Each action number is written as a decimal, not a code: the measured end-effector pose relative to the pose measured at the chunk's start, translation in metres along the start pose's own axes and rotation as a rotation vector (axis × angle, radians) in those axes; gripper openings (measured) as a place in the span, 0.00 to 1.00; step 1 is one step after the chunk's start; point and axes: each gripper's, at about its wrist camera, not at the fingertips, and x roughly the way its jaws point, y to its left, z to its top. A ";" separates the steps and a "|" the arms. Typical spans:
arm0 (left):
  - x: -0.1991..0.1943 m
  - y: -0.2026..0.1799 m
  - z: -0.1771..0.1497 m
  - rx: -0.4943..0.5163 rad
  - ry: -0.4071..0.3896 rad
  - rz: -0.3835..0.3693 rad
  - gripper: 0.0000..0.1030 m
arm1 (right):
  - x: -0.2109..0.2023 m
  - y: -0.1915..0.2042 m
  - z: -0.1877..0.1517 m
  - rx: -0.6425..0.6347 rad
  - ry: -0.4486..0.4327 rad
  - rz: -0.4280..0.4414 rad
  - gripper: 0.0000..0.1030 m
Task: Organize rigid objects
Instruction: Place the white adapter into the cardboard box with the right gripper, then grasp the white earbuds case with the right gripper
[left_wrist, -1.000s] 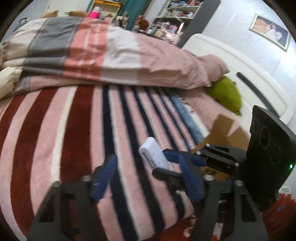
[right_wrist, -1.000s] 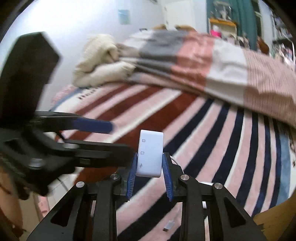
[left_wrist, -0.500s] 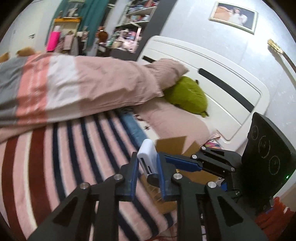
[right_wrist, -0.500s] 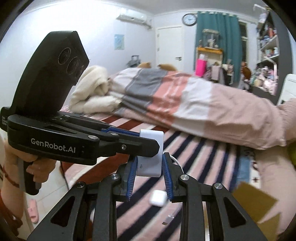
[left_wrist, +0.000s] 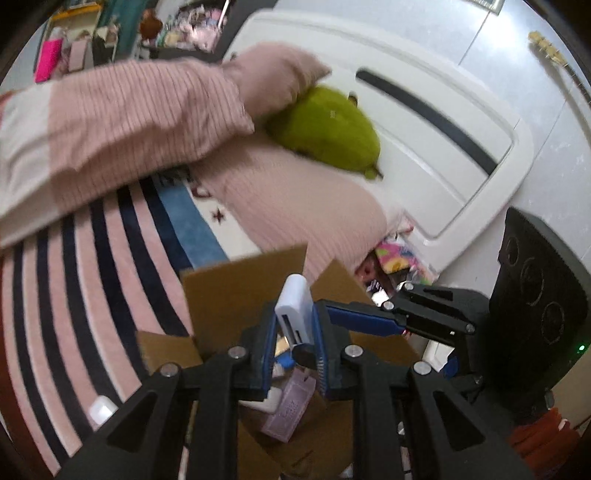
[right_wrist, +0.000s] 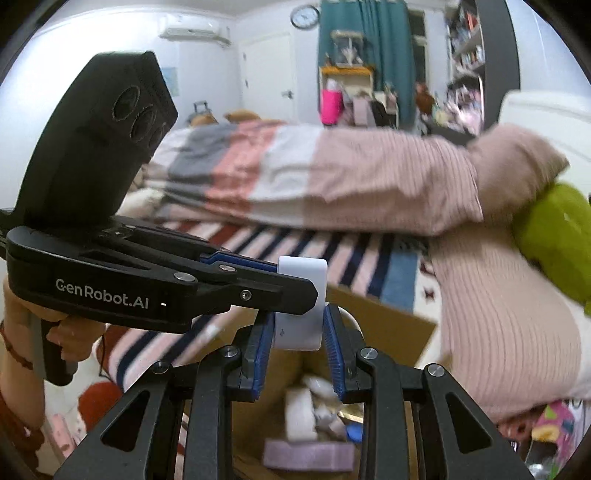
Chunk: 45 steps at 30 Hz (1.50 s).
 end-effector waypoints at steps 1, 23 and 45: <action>0.006 0.001 -0.003 -0.005 0.018 0.001 0.16 | 0.004 -0.005 -0.006 0.006 0.033 -0.007 0.22; -0.134 0.077 -0.074 -0.082 -0.195 0.441 0.70 | 0.030 0.078 0.006 -0.057 0.095 0.175 0.32; -0.137 0.180 -0.172 -0.266 -0.165 0.562 0.71 | 0.227 0.132 -0.069 0.018 0.374 -0.071 0.58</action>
